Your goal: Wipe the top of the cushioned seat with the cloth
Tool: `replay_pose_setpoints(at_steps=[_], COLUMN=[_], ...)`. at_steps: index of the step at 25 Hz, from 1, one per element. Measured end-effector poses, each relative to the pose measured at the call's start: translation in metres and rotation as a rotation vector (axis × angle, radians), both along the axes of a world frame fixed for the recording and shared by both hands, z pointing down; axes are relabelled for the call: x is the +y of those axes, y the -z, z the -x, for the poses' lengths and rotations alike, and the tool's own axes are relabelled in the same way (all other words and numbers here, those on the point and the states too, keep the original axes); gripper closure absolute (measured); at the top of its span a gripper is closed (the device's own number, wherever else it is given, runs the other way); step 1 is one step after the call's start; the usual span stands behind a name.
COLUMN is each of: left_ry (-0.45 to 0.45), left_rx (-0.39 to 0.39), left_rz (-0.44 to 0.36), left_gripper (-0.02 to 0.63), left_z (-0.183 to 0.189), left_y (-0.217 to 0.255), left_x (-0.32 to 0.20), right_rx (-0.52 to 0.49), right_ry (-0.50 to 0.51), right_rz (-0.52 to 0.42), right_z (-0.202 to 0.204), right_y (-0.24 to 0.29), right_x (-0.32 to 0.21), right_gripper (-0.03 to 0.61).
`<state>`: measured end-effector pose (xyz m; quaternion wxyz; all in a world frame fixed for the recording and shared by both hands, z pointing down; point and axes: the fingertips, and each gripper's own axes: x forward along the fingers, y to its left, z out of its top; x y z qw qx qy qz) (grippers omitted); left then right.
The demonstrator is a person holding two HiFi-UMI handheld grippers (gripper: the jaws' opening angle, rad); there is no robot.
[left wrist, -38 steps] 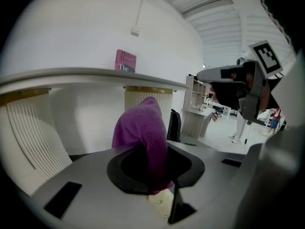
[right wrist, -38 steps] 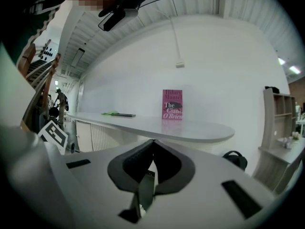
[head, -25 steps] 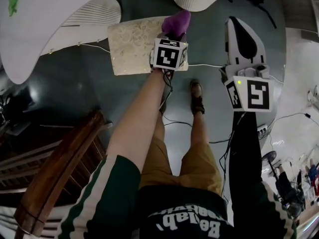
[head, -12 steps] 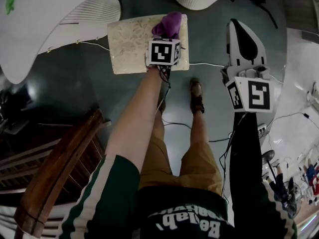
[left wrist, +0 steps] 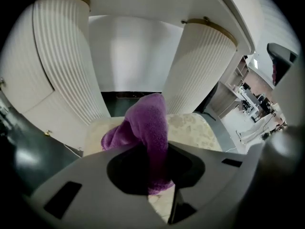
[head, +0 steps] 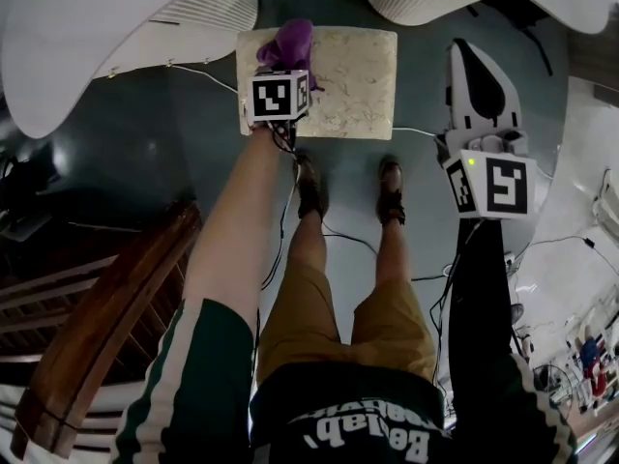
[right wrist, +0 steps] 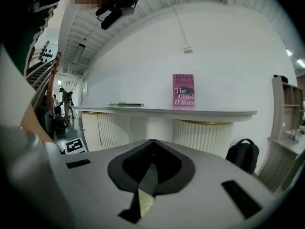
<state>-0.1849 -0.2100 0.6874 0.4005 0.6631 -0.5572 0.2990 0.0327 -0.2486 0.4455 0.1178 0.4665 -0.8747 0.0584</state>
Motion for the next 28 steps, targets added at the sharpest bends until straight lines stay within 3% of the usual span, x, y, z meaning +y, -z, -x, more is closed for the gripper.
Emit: replay_pose_setpoints(at_steps=[8,15,20,25,28], left_ry=[0.118,0.147,0.1,0.015,0.007], left_rx=[-0.088,-0.085,-0.067,0.005,0.093], left_rz=[0.023,0.011,-0.036,-0.109,-0.119], left_gripper=[0.52,0.52,0.52,0.52,0.52], left_z=[0.105,0.12,0.085,0.004,-0.052], left_y=[0.0,0.0,0.02,0.049,0.058], left_x=[0.018,0.025,0.016,0.0,0.0], right_rx=[-0.002,0.003,-0.007,-0.02,-0.024], right_ry=[0.044,0.057,0.04,0.028,0.016], right_rz=[-0.003,-0.013,-0.019,-0.019,-0.016], right_z=[0.039,0.05,0.042,0.032,0.02], right_y=[-0.001,0.0,0.006,0.012,0.012], right_x=[0.001,0.002,0.005,0.009,0.011], right_gripper=[0.571,0.571,0.571,0.571,0.571])
